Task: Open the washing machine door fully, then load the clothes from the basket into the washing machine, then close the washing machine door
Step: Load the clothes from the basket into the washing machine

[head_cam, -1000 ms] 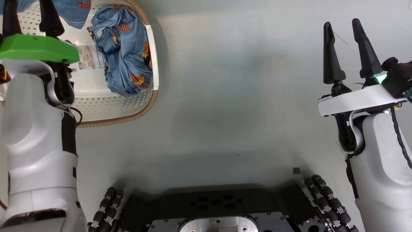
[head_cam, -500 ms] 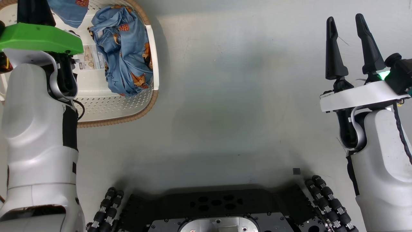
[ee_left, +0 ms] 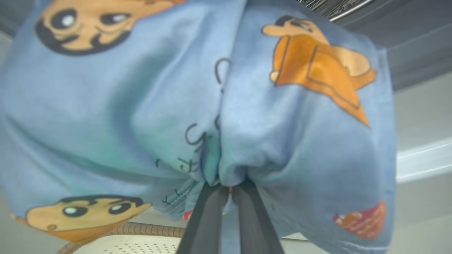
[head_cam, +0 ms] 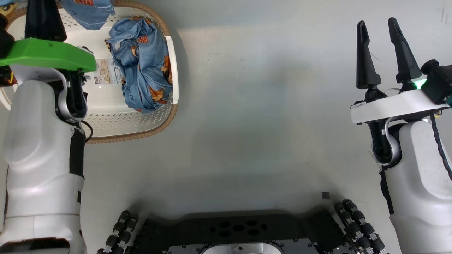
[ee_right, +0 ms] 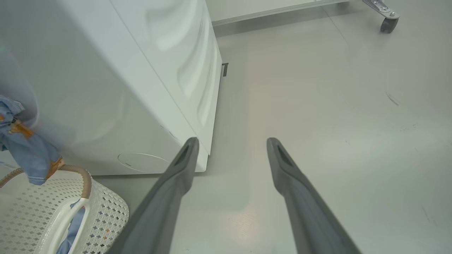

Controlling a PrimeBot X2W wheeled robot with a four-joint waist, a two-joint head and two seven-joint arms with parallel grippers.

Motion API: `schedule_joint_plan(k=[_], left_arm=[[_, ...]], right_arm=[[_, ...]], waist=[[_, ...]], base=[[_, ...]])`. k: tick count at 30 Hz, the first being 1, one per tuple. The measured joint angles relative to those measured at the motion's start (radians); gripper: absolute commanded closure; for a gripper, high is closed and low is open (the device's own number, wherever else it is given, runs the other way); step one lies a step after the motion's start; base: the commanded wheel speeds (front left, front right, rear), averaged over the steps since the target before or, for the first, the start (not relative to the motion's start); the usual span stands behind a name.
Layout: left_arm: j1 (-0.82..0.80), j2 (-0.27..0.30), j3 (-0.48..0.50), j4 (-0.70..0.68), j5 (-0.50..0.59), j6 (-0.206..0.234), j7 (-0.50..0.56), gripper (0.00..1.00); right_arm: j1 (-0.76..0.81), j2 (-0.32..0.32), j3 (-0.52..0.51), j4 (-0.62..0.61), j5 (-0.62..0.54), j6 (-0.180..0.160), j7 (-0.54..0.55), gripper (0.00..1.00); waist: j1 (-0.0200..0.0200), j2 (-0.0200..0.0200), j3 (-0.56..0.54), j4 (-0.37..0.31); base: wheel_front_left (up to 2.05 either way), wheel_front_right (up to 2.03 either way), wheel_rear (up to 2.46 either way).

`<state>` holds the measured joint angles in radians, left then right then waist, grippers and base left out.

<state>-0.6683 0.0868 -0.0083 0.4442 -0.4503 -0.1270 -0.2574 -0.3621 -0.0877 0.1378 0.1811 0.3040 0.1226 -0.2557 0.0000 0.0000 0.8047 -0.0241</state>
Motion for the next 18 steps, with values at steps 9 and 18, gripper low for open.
schedule_joint_plan(k=[9, 18], left_arm=[[0.046, 0.027, -0.030, -0.106, 0.001, 0.000, 0.000, 1.00], [0.057, 0.064, -0.022, -0.232, 0.028, 0.000, 0.000, 1.00]], right_arm=[[0.000, 0.001, 0.001, 0.003, 0.004, 0.000, 0.000, 0.00], [0.000, 0.002, 0.005, 0.008, 0.012, 0.000, 0.000, 0.00]], waist=[[0.0000, 0.0000, -0.032, 0.011], [0.0000, 0.0000, -0.049, 0.015]], base=[[0.00, 0.00, 0.00], [0.00, 0.00, 0.00]])
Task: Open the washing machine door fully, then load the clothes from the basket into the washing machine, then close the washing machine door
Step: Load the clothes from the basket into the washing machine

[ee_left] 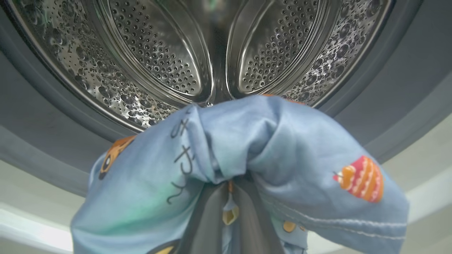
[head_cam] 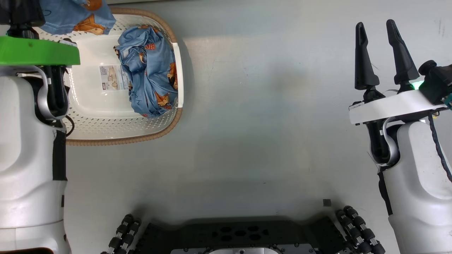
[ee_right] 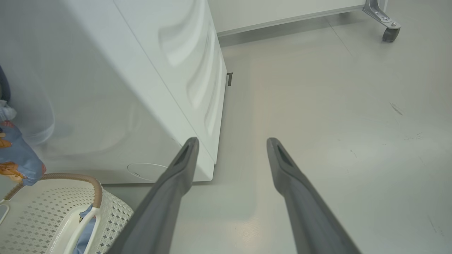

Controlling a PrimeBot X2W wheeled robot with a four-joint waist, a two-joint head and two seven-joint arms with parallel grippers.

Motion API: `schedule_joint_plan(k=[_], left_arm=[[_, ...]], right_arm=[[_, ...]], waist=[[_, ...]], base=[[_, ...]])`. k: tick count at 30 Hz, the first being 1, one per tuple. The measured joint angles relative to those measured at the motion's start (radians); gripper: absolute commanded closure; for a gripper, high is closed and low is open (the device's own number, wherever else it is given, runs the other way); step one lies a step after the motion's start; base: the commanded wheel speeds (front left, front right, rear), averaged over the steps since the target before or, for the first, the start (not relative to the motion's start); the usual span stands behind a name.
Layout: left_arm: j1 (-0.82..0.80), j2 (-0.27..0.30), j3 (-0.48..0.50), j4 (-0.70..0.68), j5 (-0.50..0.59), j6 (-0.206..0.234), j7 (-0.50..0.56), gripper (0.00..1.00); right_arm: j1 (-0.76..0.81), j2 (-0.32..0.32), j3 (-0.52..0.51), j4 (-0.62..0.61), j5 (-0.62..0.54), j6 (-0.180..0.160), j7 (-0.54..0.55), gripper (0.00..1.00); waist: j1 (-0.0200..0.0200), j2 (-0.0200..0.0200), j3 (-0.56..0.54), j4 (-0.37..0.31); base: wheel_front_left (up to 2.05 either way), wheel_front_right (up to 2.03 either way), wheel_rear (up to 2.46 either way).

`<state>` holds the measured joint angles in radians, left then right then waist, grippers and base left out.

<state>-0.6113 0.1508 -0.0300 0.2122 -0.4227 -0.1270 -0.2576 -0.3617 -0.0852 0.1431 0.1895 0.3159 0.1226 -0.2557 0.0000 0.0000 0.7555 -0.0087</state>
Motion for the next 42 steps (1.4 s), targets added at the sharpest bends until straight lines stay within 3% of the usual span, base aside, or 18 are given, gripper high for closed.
schedule_joint_plan(k=[18, 25, 42], left_arm=[[-0.075, 0.119, 0.020, -0.006, 0.036, 0.000, 0.008, 1.00], [-0.150, 0.139, -0.004, 0.017, 0.036, 0.000, 0.043, 1.00], [-0.350, 0.170, -0.014, 0.175, 0.025, 0.000, 0.266, 1.00]], right_arm=[[0.000, 0.019, 0.049, 0.011, 0.019, 0.000, 0.000, 0.00], [0.000, 0.021, 0.046, 0.012, 0.027, 0.000, 0.000, 0.00], [0.000, 0.023, 0.020, 0.001, 0.036, 0.000, 0.000, 0.00]], waist=[[0.0000, 0.0001, -0.012, -0.041], [0.0000, 0.0000, -0.005, -0.072], [0.0000, 0.0001, 0.052, -0.088]], base=[[0.00, 0.00, 0.00], [0.00, 0.00, 0.00], [0.00, 0.00, 0.00]])
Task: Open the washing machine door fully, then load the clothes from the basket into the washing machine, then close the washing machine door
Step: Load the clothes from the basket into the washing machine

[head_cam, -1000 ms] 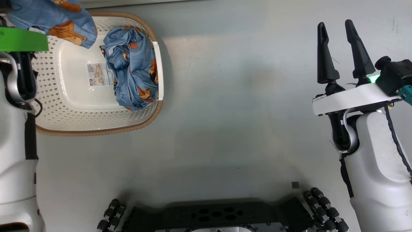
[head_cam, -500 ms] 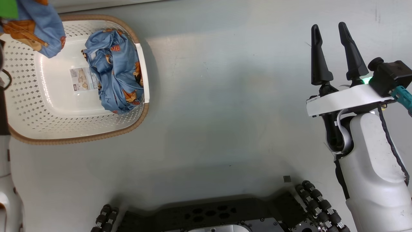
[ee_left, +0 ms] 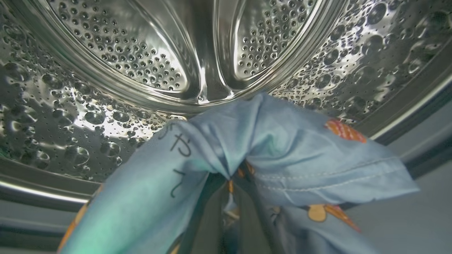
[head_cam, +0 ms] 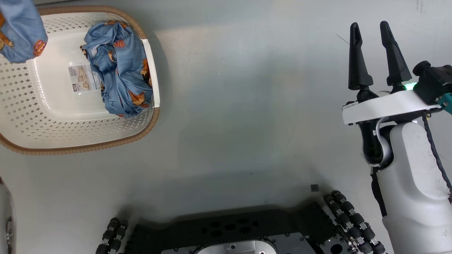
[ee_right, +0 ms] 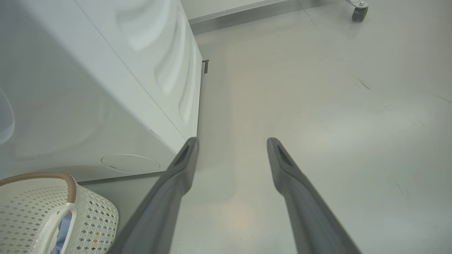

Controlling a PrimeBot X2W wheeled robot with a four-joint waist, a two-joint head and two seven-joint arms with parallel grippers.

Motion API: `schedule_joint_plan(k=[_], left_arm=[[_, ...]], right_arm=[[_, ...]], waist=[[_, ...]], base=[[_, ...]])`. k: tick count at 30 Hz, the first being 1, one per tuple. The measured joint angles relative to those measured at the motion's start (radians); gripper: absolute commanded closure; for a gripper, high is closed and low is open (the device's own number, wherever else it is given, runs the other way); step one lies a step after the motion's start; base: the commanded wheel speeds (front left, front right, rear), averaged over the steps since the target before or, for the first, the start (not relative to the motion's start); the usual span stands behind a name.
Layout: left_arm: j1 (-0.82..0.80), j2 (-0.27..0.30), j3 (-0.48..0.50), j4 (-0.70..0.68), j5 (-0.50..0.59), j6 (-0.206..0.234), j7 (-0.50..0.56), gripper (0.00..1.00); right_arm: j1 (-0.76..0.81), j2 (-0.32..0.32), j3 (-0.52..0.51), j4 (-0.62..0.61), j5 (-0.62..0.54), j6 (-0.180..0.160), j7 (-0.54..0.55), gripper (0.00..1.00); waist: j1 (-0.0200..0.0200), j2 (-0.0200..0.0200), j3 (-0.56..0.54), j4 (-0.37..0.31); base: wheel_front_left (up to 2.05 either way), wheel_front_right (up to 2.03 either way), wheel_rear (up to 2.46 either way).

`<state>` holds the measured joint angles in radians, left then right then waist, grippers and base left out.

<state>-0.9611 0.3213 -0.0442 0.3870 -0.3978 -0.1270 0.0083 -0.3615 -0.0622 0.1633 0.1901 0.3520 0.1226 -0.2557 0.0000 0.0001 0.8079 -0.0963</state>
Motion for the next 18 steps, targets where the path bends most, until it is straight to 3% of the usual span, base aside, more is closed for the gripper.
schedule_joint_plan(k=[12, 18], left_arm=[[-0.167, 0.012, -0.050, 0.100, 0.021, 0.013, 0.171, 1.00], [-0.270, 0.019, -0.054, 0.100, 0.072, 0.024, 0.129, 1.00]], right_arm=[[0.002, 0.000, 0.006, -0.007, 0.000, 0.000, 0.000, 0.00], [0.003, 0.000, 0.010, -0.011, -0.001, 0.000, 0.000, 0.00]], waist=[[0.0000, 0.0000, 0.045, 0.022], [0.0000, 0.0000, 0.067, 0.023]], base=[[0.00, 0.00, 0.00], [0.00, 0.00, 0.00]])
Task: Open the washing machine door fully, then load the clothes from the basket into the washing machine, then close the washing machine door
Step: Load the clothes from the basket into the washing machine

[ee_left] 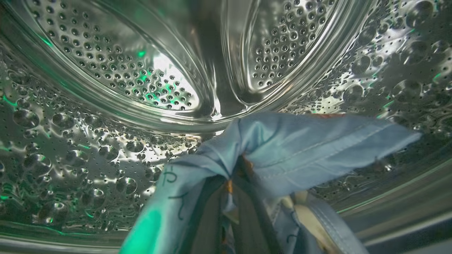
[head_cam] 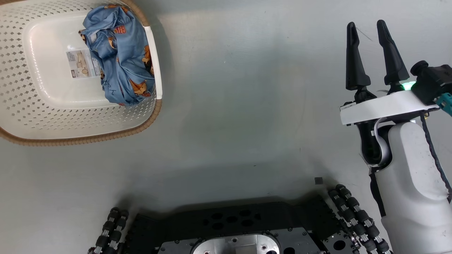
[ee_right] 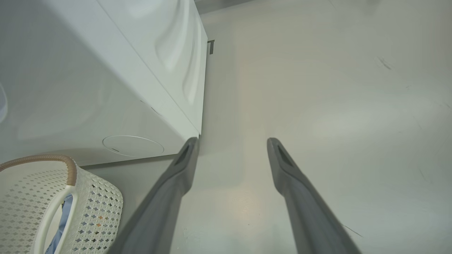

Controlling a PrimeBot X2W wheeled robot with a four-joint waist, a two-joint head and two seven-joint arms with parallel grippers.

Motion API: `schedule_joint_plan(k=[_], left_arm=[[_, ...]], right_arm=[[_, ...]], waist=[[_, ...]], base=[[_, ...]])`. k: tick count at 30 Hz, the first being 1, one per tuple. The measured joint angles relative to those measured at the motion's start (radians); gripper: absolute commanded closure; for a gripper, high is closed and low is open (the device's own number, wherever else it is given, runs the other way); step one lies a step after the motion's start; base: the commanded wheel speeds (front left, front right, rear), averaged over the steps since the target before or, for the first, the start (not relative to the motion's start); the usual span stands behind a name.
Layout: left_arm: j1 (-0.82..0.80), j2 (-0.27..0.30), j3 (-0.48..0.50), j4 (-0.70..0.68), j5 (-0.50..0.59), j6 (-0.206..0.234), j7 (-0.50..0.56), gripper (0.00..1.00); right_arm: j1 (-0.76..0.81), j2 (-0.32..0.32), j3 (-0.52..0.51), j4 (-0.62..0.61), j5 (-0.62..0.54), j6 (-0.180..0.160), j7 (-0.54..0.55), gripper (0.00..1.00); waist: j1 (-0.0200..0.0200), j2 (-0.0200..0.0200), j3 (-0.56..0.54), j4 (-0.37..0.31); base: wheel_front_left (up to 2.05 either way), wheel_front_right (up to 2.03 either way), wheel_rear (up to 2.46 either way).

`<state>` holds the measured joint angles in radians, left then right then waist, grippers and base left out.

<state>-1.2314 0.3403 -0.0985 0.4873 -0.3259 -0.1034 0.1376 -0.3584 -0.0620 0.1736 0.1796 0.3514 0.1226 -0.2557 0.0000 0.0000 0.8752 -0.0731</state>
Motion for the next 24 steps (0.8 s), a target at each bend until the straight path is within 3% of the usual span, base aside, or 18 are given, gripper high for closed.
schedule_joint_plan(k=[13, 24], left_arm=[[-0.066, -0.010, -0.021, 0.056, 0.035, 0.008, -0.093, 1.00], [-0.129, -0.015, -0.035, 0.053, 0.070, 0.008, -0.301, 1.00]], right_arm=[[0.002, 0.000, 0.014, -0.006, 0.000, 0.000, 0.000, 0.00], [0.002, 0.000, 0.015, -0.006, 0.000, 0.000, 0.000, 0.00]], waist=[[0.0000, 0.0000, 0.025, -0.004], [0.0000, 0.0000, 0.028, 0.003]], base=[[0.00, 0.00, 0.00], [0.00, 0.00, 0.00]])
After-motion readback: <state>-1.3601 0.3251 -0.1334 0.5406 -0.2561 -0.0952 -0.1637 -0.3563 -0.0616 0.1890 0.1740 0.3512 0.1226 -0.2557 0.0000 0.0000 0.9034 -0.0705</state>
